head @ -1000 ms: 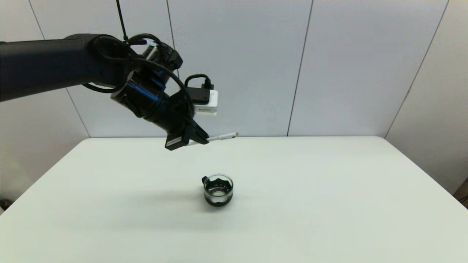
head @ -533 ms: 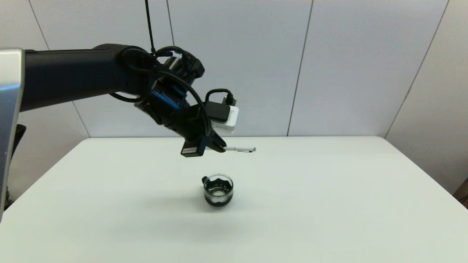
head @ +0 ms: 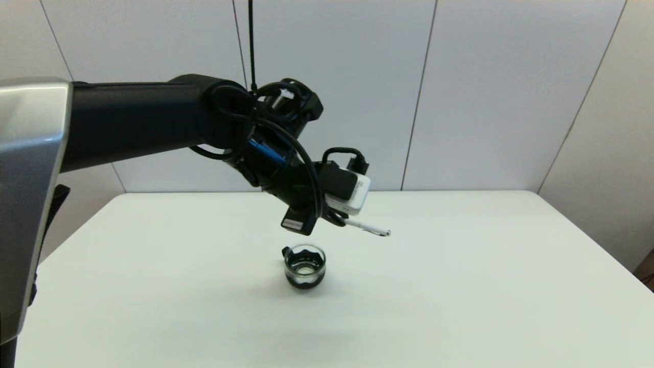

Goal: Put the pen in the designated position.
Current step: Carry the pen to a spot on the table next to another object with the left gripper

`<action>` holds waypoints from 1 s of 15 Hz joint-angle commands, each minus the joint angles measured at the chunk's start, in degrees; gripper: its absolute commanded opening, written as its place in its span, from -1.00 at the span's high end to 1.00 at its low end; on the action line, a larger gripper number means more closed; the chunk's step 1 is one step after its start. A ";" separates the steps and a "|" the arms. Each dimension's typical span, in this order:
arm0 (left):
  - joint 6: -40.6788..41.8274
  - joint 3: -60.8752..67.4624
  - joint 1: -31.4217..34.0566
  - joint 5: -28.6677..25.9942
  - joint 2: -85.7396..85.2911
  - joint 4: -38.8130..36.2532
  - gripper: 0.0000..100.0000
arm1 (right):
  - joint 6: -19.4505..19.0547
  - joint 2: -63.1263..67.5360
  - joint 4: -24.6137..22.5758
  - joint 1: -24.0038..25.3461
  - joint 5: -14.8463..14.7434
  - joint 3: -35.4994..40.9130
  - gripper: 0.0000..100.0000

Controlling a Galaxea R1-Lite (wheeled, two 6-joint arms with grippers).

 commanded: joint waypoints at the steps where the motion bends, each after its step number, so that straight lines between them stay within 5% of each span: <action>1: 0.56 0.02 -2.27 -0.13 2.28 -4.43 1.00 | -0.03 0.07 -0.03 0.05 0.09 0.70 -1.00; 15: 1.62 0.02 -2.54 -0.31 10.72 -4.95 1.00 | -0.03 0.07 -0.03 0.05 0.09 0.79 -1.00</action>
